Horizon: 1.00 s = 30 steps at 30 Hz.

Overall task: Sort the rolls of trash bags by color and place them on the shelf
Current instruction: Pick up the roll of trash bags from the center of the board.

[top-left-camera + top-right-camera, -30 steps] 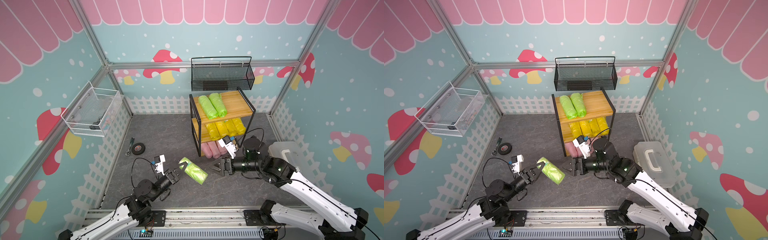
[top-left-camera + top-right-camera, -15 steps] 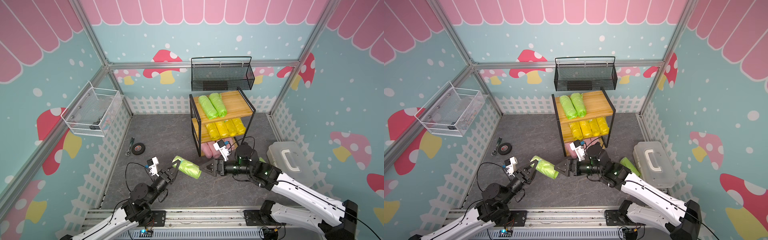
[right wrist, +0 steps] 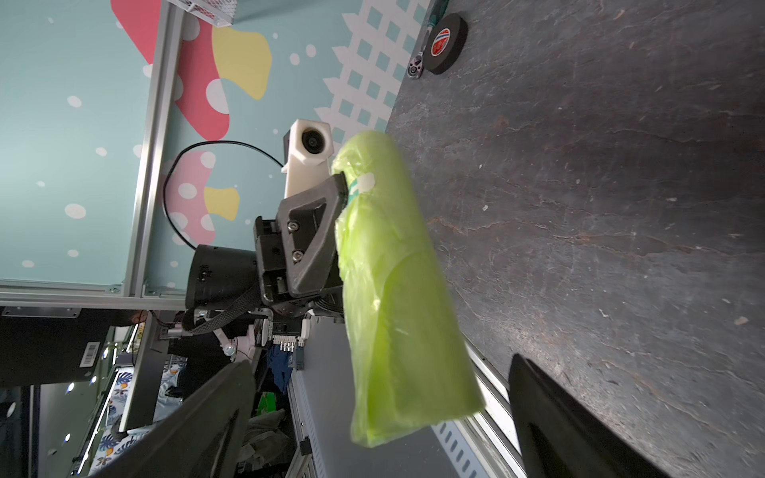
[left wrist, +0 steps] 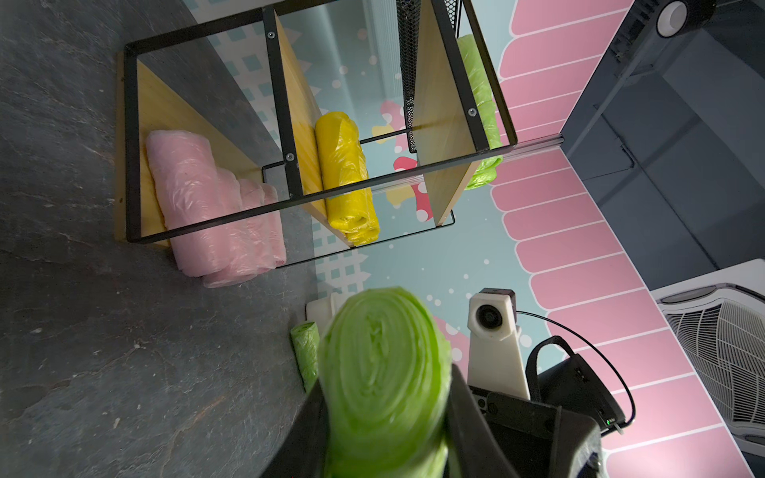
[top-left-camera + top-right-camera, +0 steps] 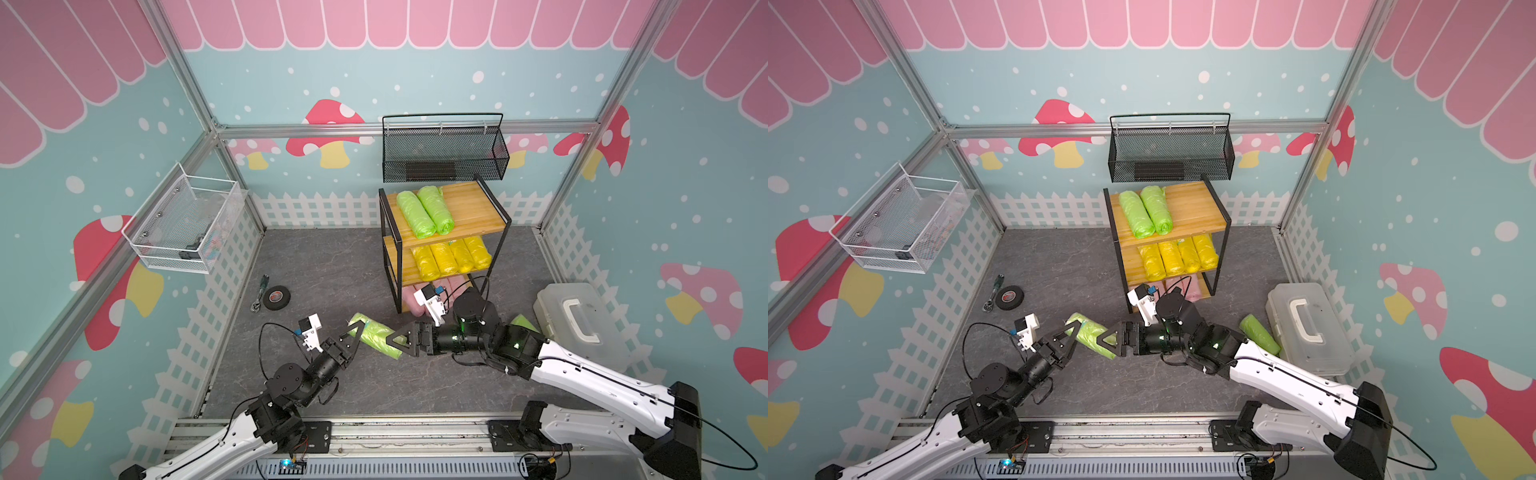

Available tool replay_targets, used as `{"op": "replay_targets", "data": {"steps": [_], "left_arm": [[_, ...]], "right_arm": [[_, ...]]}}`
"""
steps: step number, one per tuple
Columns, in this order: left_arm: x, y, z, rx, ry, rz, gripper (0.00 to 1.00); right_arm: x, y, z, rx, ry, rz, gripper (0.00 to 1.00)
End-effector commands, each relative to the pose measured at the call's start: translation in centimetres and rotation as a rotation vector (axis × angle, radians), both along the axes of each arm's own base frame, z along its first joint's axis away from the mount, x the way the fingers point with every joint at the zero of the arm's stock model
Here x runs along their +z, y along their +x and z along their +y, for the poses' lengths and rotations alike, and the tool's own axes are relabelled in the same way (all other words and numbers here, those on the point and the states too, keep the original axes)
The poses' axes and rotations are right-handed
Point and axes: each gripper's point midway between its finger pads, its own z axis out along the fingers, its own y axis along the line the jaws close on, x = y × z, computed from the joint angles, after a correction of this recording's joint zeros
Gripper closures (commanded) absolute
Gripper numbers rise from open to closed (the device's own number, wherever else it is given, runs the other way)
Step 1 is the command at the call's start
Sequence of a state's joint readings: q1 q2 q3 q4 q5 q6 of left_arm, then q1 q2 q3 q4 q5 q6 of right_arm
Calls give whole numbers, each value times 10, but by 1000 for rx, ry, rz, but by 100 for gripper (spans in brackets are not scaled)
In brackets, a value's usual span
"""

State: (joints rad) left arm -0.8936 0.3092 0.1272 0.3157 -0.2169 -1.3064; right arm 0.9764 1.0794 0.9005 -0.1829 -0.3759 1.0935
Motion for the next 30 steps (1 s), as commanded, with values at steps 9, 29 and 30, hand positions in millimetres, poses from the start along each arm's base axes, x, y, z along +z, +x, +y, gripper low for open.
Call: {"op": "replay_targets", "data": {"steps": [9, 29, 30], "left_arm": [[25, -4, 3, -7, -66, -45, 100], [25, -3, 4, -1, -63, -43, 100], [25, -3, 3, -2, -64, -43, 100]], "right_arm": [[-13, 8, 17, -52, 26, 50, 1], [-29, 17, 34, -114, 72, 91, 53], [-29, 17, 35, -109, 83, 98, 55]]}}
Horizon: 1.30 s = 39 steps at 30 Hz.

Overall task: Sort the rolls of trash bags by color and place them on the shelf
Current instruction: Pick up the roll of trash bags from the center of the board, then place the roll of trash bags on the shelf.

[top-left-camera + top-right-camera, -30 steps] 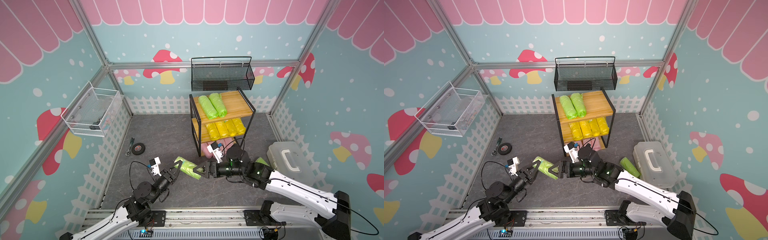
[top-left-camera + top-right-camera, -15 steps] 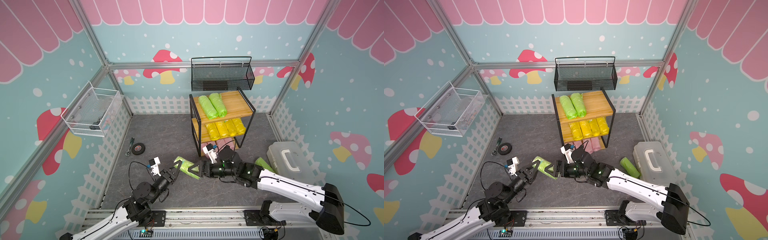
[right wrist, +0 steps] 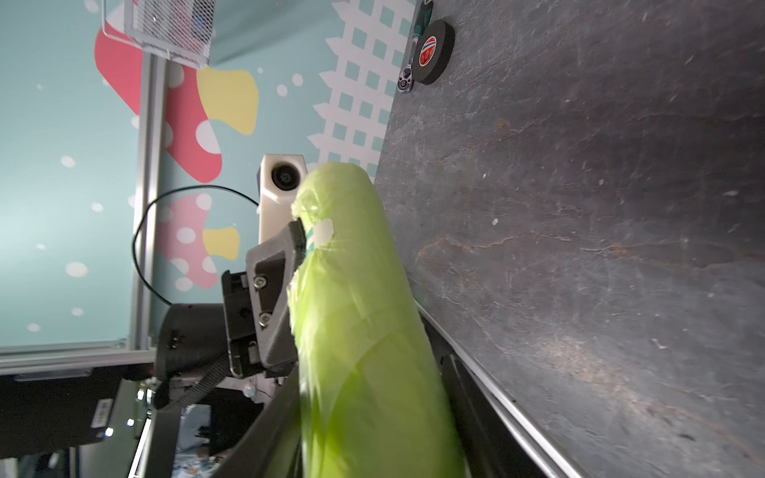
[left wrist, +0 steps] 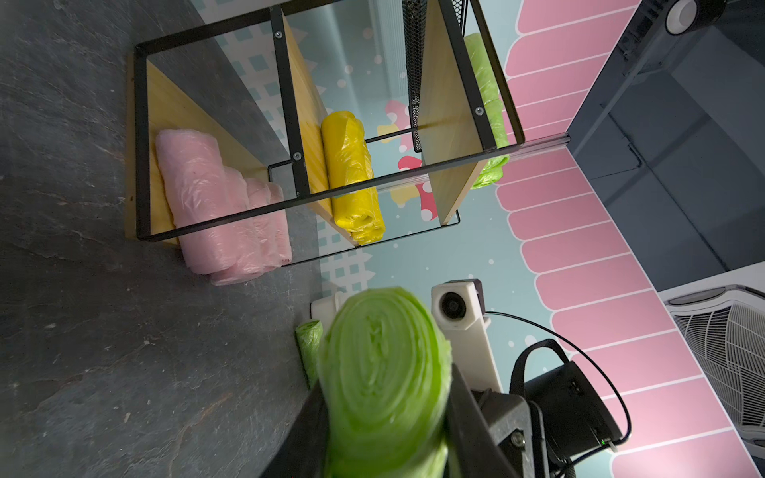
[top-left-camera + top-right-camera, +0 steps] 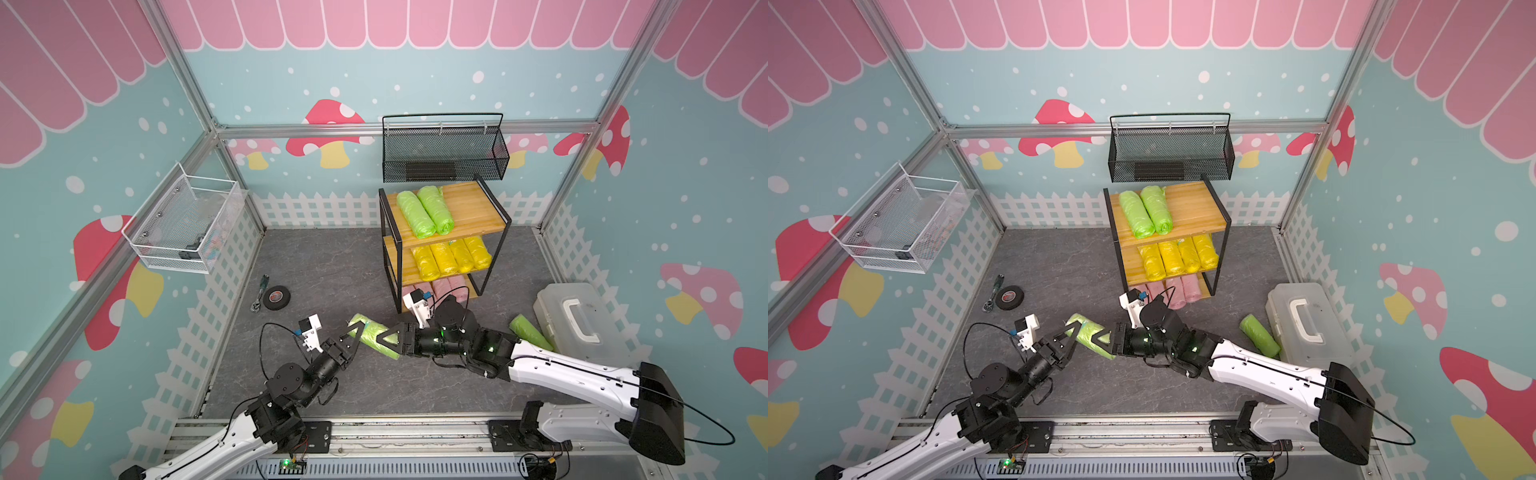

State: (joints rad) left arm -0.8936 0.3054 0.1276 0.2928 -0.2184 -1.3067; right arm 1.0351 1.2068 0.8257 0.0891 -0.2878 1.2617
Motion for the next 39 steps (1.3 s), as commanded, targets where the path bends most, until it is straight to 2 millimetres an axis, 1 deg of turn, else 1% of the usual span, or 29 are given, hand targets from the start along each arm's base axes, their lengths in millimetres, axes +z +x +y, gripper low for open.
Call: {"op": "replay_targets", "data": {"steps": [1, 5, 7, 8, 9, 10, 12, 13, 15, 17, 20, 22, 25, 26, 28, 30, 33, 34, 37, 39], "left_arm": [[29, -3, 3, -4, -77, -53, 100], [29, -4, 3, -6, -72, -56, 100], [28, -4, 3, -6, -63, -52, 100], [29, -4, 3, -6, -53, -52, 87], [27, -4, 3, -3, -35, -44, 65], [26, -4, 4, 2, -11, -37, 40], [25, -5, 8, 14, 38, -26, 10], [25, -5, 10, 24, 68, -27, 1], [23, -6, 17, 47, 124, -20, 1], [21, -6, 25, 73, 175, -13, 1], [22, -8, 34, 101, 203, -20, 1], [22, -10, 36, 101, 208, -22, 1], [19, -11, 38, 100, 218, -17, 1], [18, -11, 38, 99, 224, -11, 1], [13, -11, 37, 97, 234, 2, 1], [9, -10, 34, 89, 242, 15, 1], [8, -10, 31, 78, 252, 22, 1], [9, -10, 31, 76, 255, 23, 1], [9, -9, 28, 70, 273, 25, 1], [9, -8, 26, 65, 283, 29, 1]], "right_arm": [[-6, 4, 2, -22, 23, 19, 58], [-3, 3, 9, -3, 64, 31, 74], [-3, 1, 9, 1, 63, 32, 82], [-3, 1, 7, -1, 60, 29, 86], [-3, 1, 5, -5, 56, 23, 89], [-3, 0, 2, -8, 44, 16, 91], [-1, 0, -7, -17, 10, -11, 94], [2, 1, -14, -26, -10, -32, 95], [13, 3, -27, -43, -38, -80, 100], [28, 8, -40, -63, -27, -114, 100], [57, 24, -62, -103, 19, -148, 100], [85, 37, -77, -124, 49, -188, 100], [124, 54, -95, -147, 61, -269, 100], [143, 59, -100, -153, 72, -310, 100], [171, 71, -109, -170, 88, -371, 100], [205, 81, -116, -183, 122, -446, 100], [240, 99, -126, -215, 144, -525, 100], [248, 104, -130, -228, 148, -539, 100], [265, 134, -147, -305, 145, -557, 100], [268, 156, -163, -381, 129, -555, 100]]}}
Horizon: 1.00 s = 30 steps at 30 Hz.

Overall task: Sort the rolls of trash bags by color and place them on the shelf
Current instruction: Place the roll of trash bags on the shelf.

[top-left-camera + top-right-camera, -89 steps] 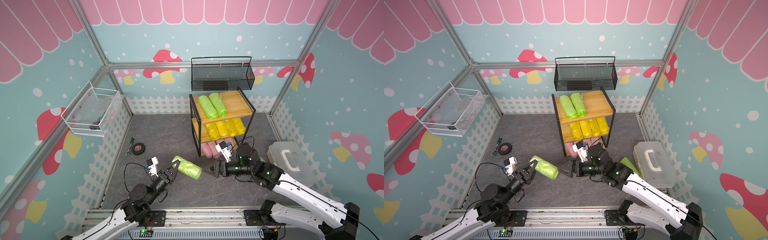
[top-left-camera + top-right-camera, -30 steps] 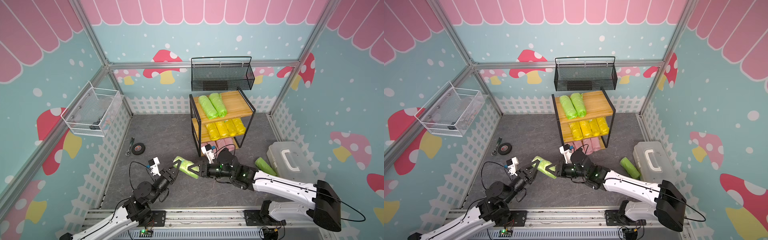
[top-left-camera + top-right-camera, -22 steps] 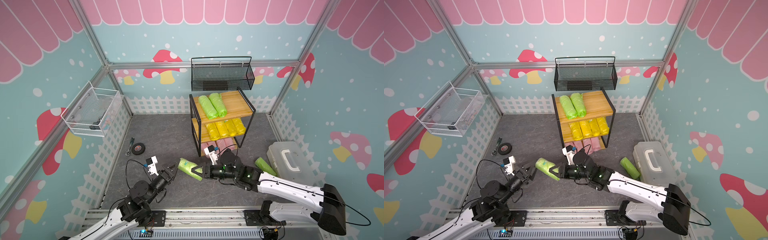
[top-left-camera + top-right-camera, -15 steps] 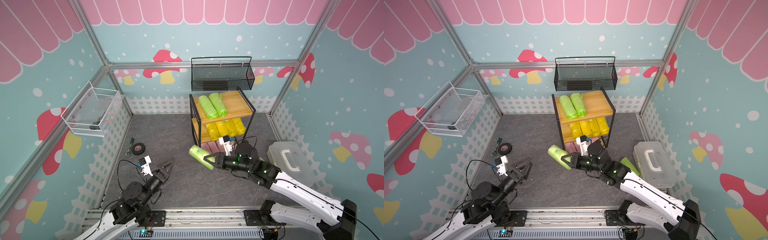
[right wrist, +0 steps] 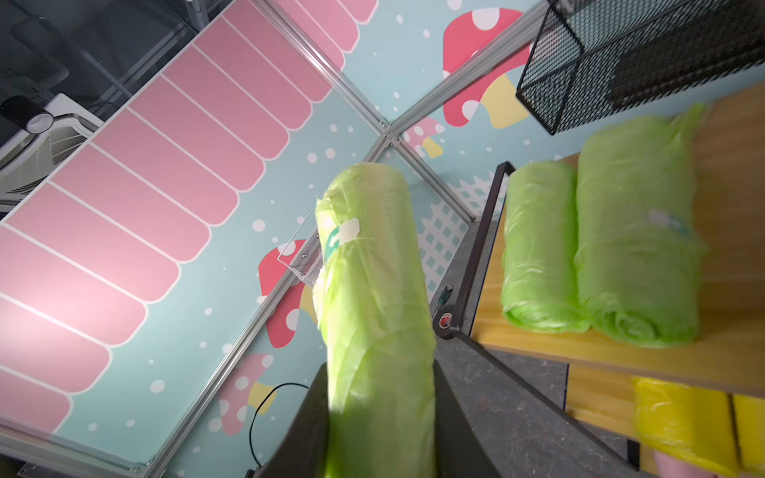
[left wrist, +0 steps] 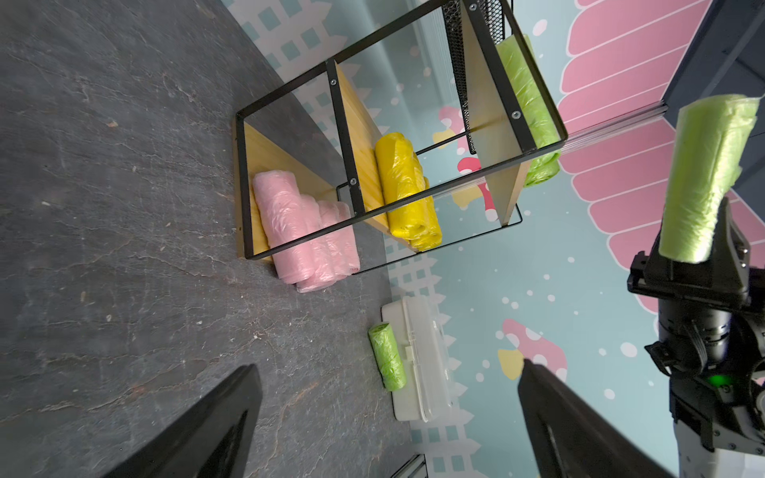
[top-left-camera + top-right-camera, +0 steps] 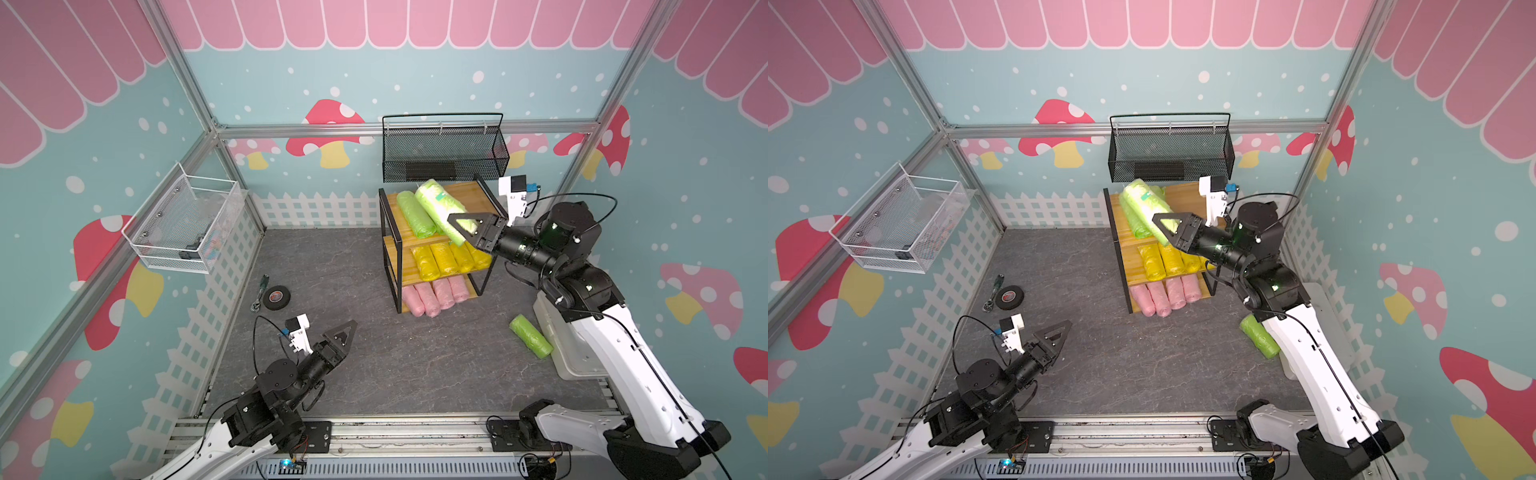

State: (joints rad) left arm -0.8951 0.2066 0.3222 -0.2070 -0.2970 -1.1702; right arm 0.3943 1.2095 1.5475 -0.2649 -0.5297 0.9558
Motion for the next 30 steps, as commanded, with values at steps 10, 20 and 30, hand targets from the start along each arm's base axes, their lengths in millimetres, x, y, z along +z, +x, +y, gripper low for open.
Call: {"op": "replay_targets", "data": {"steps": [10, 20, 30], "left_arm": [[6, 1, -16, -57, 59, 15, 1], [5, 4, -22, -67, 68, 22, 1], [2, 7, -34, -98, 74, 39, 1]], "right_arm": [[-22, 98, -55, -198, 60, 98, 100], [-45, 121, -57, -229, -53, 127, 98], [-71, 127, -52, -196, -110, 169, 94]]}}
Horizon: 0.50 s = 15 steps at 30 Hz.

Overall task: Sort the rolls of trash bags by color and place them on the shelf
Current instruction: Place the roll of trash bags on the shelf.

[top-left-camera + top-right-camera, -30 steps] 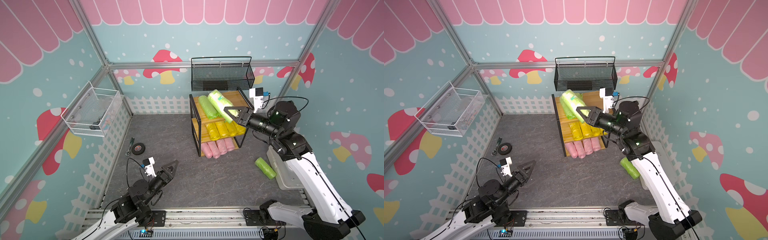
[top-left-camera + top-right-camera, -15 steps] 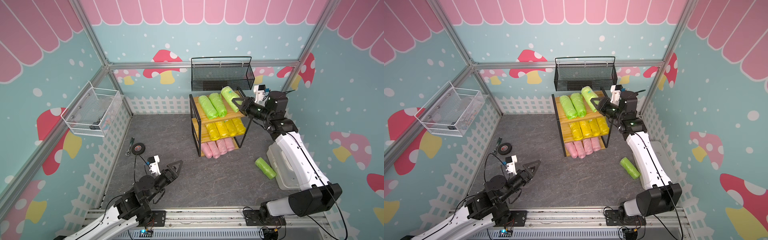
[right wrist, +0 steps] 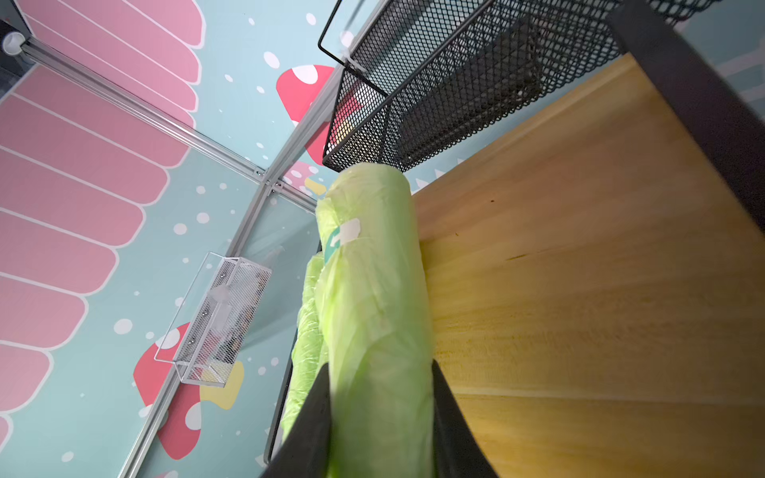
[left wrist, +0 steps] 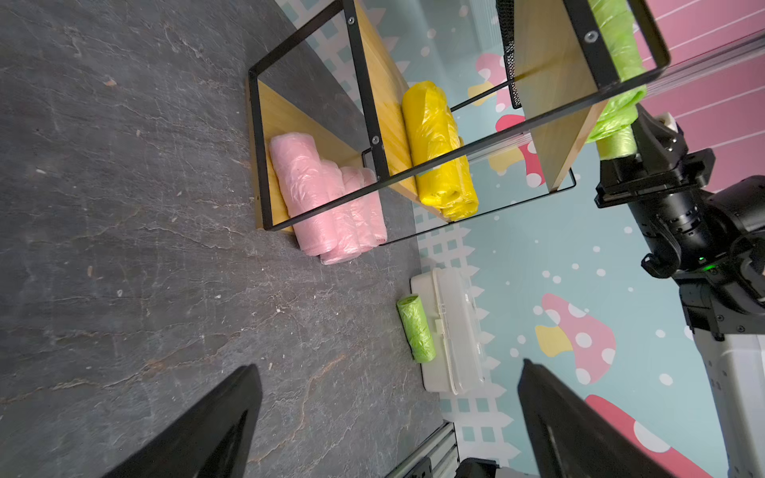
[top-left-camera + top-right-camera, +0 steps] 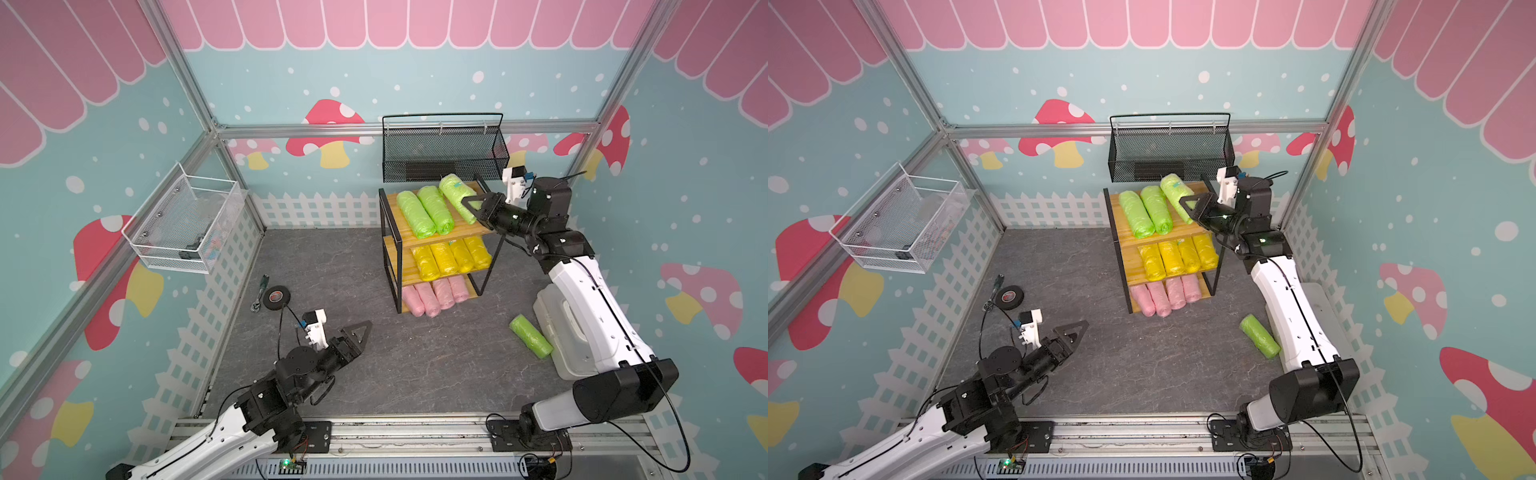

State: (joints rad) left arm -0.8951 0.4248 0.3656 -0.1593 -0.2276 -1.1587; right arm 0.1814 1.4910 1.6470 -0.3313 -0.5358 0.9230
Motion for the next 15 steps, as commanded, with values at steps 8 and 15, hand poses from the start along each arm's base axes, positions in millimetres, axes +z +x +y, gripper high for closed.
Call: {"op": "replay_targets", "data": {"steps": [8, 15], "left_arm": [[24, 1, -10, -39, -8, -45, 1], [24, 3, -16, -53, -7, -45, 1]], "right_arm": [[10, 4, 5, 49, -34, -50, 57], [18, -14, -2, 69, -180, -110, 32]]}}
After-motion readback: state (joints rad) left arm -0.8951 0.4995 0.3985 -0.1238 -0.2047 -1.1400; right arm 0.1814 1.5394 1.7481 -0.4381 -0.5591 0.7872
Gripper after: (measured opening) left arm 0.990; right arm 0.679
